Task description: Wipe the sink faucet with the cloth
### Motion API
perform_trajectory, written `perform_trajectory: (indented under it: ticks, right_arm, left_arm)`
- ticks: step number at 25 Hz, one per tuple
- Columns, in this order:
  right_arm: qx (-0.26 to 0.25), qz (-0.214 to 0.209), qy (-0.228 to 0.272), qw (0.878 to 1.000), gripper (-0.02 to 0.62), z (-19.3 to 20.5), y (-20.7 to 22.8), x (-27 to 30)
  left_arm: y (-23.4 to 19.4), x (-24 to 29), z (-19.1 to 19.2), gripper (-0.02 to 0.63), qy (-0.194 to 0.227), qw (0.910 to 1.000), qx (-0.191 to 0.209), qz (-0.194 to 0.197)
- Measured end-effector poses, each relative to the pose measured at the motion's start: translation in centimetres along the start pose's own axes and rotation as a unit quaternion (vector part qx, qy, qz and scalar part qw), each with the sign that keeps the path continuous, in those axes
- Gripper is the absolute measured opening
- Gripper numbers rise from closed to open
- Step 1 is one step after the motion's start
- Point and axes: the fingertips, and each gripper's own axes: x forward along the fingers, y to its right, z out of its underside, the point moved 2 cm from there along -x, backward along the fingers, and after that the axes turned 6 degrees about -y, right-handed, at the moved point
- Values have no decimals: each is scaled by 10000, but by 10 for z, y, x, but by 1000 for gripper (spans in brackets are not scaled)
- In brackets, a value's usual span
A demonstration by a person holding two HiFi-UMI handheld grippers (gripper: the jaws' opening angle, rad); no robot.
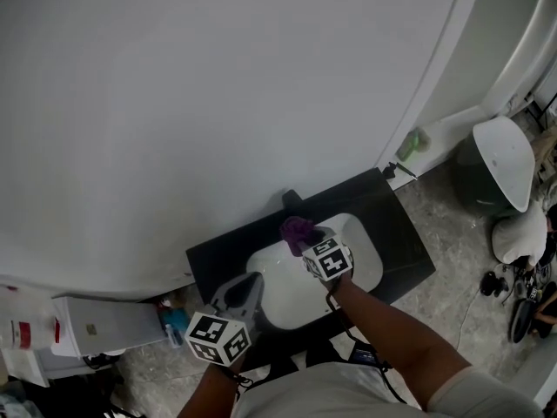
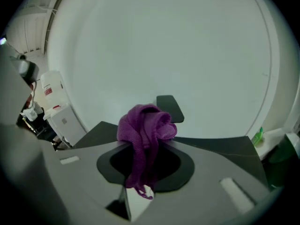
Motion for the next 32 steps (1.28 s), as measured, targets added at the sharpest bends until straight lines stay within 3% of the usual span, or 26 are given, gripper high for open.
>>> perform_trajectory:
  ticks: [6,9,13,16,20,24,26,29,32]
  right_arm:
    - [221,-37,-78,9997,86,31,-7,-8]
    - [314,-244,-386,9985,86,58,-22,-17]
    - [222,-48,-21,9997,86,18,1,-17]
    - [286,-1,-99,9995,86,4,19,-4]
    - [632,-106,-101,9979,86,35,13,-13]
    - [671,-323,-409,9964,86,74,-12,-33]
    - [413,-323,-52,9986,86,44,-14,-47]
    - [-14,-212,573,9981,86,-43,1,-53]
    - [-145,77,606,9980,86,-106,29,-27]
  left_arm:
    - [-2,-4,1,8,22,10000,-31,-48]
    - [-3,-6,2,7,36,9999,-85,-41]
    - [-1,-7,-2,8,57,10000,-38,-48]
    - [2,-6,-3,8,38,10000,-24,-66]
    - [2,-3,-2,8,66,9999,-56,-66]
    - [2,-2,-1,8,116,9999,-97,-38]
    - [3,-3,-4,8,147,9998,-86,-40]
    - [2,-9,-9,8,196,9997,-86,-116]
    - [4,-17,-12,8,258,9994,-153,-180]
